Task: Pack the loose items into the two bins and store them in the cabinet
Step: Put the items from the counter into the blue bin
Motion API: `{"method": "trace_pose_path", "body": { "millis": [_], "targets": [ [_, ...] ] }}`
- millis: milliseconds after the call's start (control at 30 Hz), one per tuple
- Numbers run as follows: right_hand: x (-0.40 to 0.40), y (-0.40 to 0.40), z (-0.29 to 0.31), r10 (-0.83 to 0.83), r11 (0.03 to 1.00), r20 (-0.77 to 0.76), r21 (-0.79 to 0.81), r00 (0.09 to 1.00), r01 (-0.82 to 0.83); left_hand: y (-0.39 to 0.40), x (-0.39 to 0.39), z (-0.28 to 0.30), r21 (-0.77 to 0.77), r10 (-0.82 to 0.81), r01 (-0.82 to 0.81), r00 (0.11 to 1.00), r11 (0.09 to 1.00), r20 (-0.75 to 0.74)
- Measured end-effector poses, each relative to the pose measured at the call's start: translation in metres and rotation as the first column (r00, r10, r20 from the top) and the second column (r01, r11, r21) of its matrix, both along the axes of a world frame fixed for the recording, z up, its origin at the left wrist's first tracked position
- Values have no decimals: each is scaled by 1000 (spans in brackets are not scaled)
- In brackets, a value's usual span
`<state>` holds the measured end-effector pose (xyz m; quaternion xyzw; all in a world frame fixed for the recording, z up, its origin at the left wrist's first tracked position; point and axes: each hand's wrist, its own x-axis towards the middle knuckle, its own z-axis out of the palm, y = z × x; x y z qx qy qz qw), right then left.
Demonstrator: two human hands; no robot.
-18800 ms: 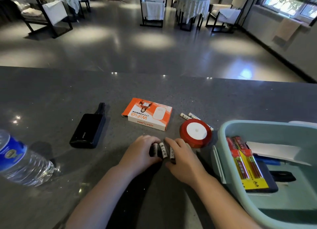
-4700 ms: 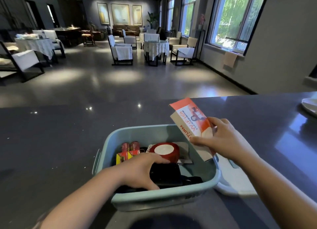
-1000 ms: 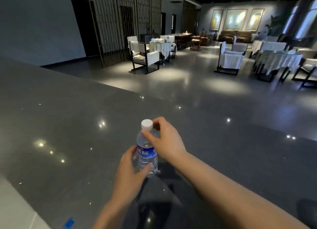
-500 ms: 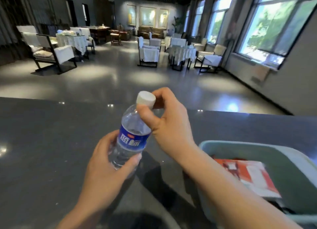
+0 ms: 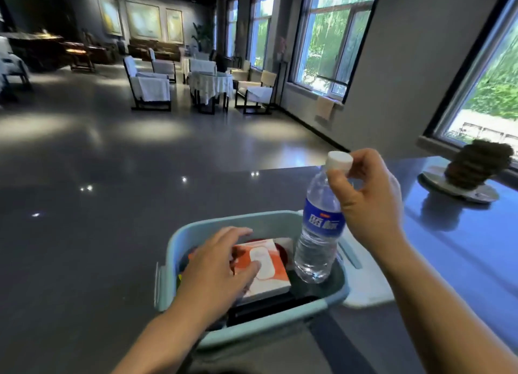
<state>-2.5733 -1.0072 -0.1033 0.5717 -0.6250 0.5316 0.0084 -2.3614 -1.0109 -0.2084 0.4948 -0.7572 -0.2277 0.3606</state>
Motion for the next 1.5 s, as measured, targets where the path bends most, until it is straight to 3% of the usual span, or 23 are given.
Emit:
{"method": "trace_pose_path", "body": {
  "millis": [267,400,600,700,900,1000,1133,1333,1433,1500],
  "targets": [
    [-38,-28,-48,176,938,-211,332,962,-99,-4,-17,-24,-16,79,-77,991,997,111],
    [-38,-51,-44,282,890,-141,407,949,-204,-7,-16,-26,-19,135,-133,981,991,142],
    [-7,-85,-61,492,748,-191,592,849,-300,-9,-15,-28,-17,145,-145,966,989,212],
    [6,-91,-80,526,726,-152,593,837,-348,-10,-14,-29,-9,101,-103,956,995,276],
    [19,-98,-101,578,581,-12,708,816,-401,-7,-11,-28,-61,114,-100,935,993,336],
    [26,-105,-102,606,533,-19,752,796,-388,-4,-6,-24,-73,135,-116,923,991,360],
    [30,-102,-111,599,582,-116,742,793,-332,-4,-2,-23,-21,134,-136,916,990,378],
    [6,-85,-123,552,622,7,662,834,-418,-4,-2,-21,121,63,-114,930,986,363],
    [-2,-81,-117,548,659,26,602,836,-451,-2,-2,-17,207,5,-65,961,976,278],
    [-2,-78,-111,548,685,14,567,836,-459,-2,-3,-17,225,-67,-4,950,974,306]
  ]
}}
